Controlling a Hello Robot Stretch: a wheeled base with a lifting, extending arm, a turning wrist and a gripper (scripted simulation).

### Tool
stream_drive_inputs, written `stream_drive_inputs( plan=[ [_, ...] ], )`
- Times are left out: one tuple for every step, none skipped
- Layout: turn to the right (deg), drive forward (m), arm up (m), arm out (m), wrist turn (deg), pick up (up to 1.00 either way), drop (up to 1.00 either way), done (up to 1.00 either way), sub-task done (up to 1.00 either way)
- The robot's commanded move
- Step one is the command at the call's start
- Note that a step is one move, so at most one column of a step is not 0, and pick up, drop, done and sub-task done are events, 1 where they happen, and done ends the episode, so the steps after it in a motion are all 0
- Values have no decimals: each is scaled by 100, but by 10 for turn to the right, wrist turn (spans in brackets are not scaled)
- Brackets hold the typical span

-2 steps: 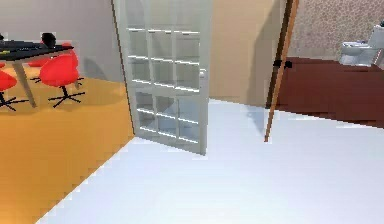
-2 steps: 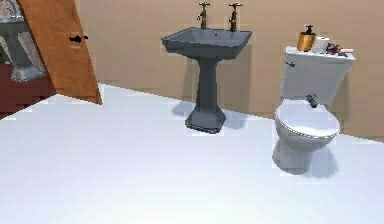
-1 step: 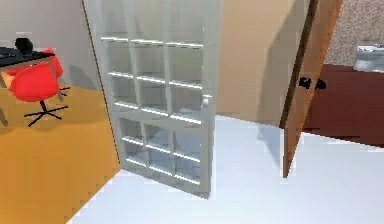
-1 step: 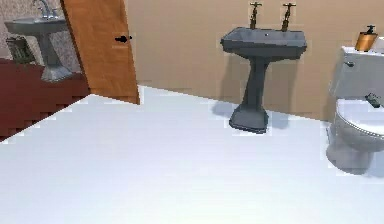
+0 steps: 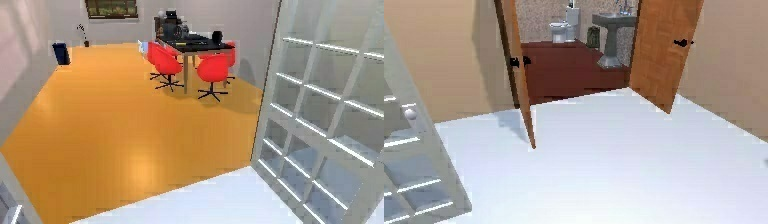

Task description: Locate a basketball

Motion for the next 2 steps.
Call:
stream_drive_inputs(
  plan=[
    [-180,0,0,0,0,0,0,0,0],
    [0,100,0,0,0,0,0,0,0]
  ],
)
